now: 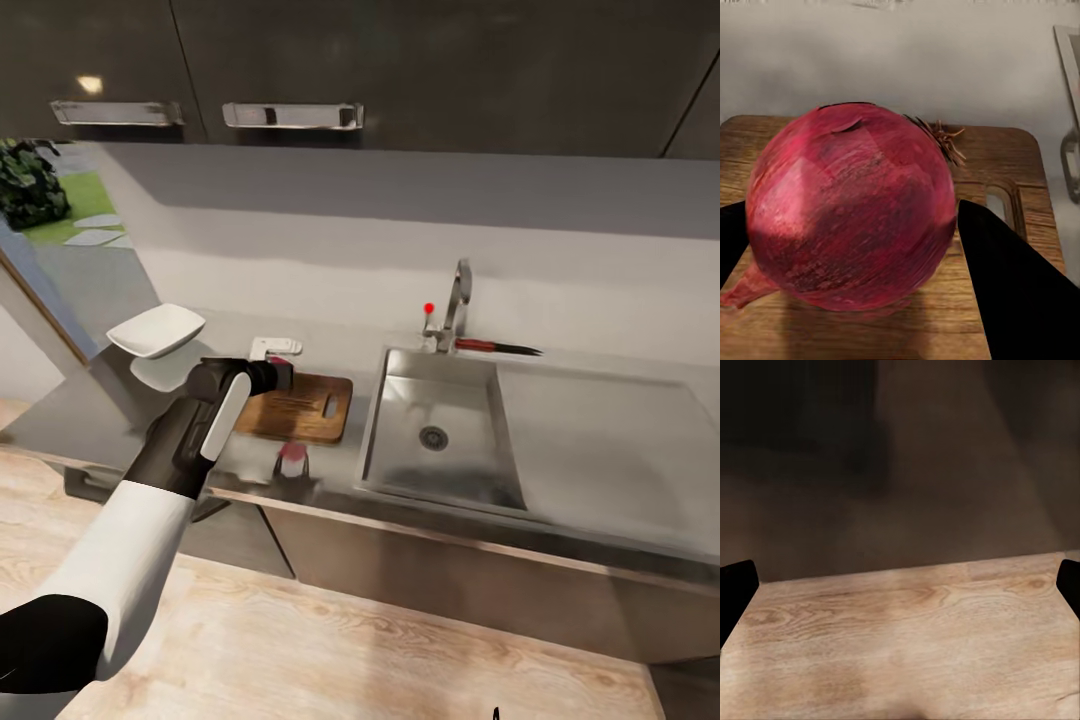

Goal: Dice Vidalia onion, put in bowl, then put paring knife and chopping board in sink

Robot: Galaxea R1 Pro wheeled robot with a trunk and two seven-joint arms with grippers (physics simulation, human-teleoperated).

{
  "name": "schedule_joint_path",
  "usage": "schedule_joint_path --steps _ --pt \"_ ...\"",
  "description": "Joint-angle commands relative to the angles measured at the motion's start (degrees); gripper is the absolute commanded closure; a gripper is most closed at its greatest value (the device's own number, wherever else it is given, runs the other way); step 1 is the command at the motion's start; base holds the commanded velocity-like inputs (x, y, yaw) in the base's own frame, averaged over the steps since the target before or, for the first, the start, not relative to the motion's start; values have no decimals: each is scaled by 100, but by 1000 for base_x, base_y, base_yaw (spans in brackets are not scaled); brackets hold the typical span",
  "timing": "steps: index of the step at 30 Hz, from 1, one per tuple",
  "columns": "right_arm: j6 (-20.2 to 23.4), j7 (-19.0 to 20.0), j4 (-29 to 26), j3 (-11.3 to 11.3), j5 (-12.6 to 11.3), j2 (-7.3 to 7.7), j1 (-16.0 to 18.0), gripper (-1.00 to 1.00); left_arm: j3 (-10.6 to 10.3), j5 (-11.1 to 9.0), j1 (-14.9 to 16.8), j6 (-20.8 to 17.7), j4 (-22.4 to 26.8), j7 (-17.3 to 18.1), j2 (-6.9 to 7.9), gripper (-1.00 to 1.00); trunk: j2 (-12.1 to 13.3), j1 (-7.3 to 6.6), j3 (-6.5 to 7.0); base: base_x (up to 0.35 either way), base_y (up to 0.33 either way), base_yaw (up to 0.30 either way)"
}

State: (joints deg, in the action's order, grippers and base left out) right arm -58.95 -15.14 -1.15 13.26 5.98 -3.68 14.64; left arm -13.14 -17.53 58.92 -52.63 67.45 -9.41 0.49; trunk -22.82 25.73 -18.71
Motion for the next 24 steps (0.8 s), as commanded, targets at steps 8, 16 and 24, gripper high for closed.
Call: schedule_joint_path --steps 8,16,24 --pt "-12 -33 1 37 61 -2 3 -100 -20 -49 6 -19 -104 -45 8 100 -10 6 -9 197 0 0" --pt "-12 -33 1 37 61 -2 3 -100 -22 -53 6 -10 -389 -44 -4 100 -10 6 -9 11 0 0" --pt "-12 -33 1 37 61 -2 3 -100 -31 -52 6 -1 -584 -44 -21 100 -10 6 -10 0 0 0"
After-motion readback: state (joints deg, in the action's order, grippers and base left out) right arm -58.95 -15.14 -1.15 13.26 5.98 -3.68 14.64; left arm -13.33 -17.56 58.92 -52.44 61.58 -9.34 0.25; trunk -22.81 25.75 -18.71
